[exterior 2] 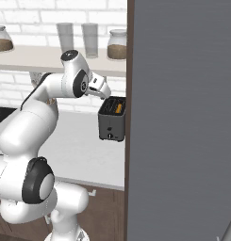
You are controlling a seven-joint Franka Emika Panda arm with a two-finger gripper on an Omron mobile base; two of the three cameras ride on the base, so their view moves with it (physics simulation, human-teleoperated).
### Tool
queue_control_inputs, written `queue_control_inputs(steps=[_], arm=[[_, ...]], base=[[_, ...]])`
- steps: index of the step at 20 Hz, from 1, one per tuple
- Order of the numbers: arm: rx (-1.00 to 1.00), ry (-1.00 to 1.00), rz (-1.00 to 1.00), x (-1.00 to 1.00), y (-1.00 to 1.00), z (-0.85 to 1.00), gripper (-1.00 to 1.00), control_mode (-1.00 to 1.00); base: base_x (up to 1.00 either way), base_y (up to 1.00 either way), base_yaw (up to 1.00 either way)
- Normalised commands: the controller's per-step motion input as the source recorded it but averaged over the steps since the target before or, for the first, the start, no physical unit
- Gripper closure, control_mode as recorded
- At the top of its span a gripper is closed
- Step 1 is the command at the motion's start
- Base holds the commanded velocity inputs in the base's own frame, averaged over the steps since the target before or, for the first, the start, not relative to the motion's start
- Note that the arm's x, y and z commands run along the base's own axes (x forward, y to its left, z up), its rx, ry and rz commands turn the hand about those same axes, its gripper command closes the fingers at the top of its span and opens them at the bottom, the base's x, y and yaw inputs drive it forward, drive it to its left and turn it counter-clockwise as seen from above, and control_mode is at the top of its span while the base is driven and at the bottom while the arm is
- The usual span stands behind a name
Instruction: Start the toaster. Once the lever pops up, take the bread to the plate on the dining counter.
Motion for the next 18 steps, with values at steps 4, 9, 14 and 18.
queue_control_inputs(steps=[4,9,14,18], arm=[[0.0,0.0,0.0,0.0,0.0,0.0,-1.0,-1.0],[0.0,0.0,0.0,0.0,0.0,0.0,-1.0,-1.0],[0.0,0.0,0.0,0.0,0.0,0.0,-1.0,-1.0],[0.0,0.0,0.0,0.0,0.0,0.0,-1.0,-1.0]], base=[[0.0,0.0,0.0],[0.0,0.0,0.0],[0.0,0.0,0.0],[0.0,0.0,0.0]])
